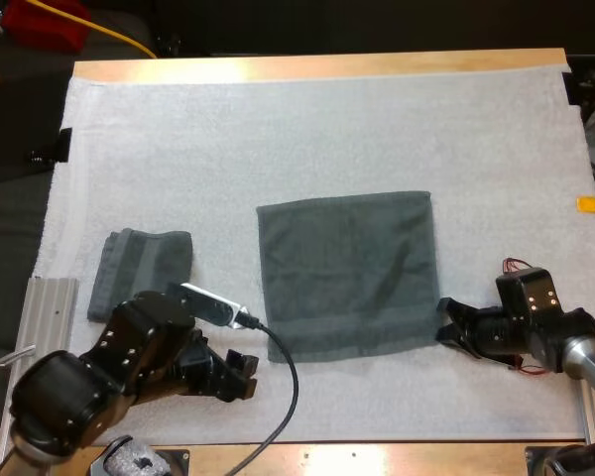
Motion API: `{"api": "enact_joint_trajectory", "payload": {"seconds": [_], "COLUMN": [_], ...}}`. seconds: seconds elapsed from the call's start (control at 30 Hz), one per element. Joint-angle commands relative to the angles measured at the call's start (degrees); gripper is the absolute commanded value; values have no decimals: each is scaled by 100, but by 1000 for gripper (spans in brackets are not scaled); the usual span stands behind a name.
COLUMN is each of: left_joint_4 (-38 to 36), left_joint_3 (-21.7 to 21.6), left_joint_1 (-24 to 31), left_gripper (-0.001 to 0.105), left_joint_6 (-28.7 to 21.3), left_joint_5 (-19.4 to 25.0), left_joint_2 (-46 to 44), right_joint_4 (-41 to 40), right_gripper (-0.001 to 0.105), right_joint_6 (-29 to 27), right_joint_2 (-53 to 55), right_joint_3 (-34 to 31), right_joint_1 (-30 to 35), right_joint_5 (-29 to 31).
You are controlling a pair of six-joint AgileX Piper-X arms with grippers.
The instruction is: Pick towel from pile, fold and stack
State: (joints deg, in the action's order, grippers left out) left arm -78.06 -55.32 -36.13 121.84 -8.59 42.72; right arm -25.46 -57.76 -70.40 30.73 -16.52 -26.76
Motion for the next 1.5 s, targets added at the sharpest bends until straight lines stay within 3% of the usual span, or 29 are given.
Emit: {"api": "enact_joint_trajectory", "payload": {"seconds": [0.0,0.3,0.57,0.77,1.47], "left_joint_4": [195,1514,2323,2777,4039], "left_joint_3": [137,1247,2025,2363,2407], "left_joint_1": [-37,-37,-37,-37,19], "left_gripper": [70,70,70,70,70], "left_joint_6": [211,1140,1351,1447,1407], "left_joint_5": [0,-407,-407,-407,-482], "left_joint_2": [-39,-39,-21,287,2709], "right_joint_4": [-55,-55,-55,-55,-55], "right_gripper": [1,1,1,1,1], "right_joint_6": [-70,-117,-157,-157,-251], "right_joint_2": [-29,-29,-29,-29,-18], "right_joint_3": [-16,-16,-16,-16,-16], "right_joint_1": [26,26,26,26,26], "right_joint_5": [-2,-46,-49,-139,-288]}}
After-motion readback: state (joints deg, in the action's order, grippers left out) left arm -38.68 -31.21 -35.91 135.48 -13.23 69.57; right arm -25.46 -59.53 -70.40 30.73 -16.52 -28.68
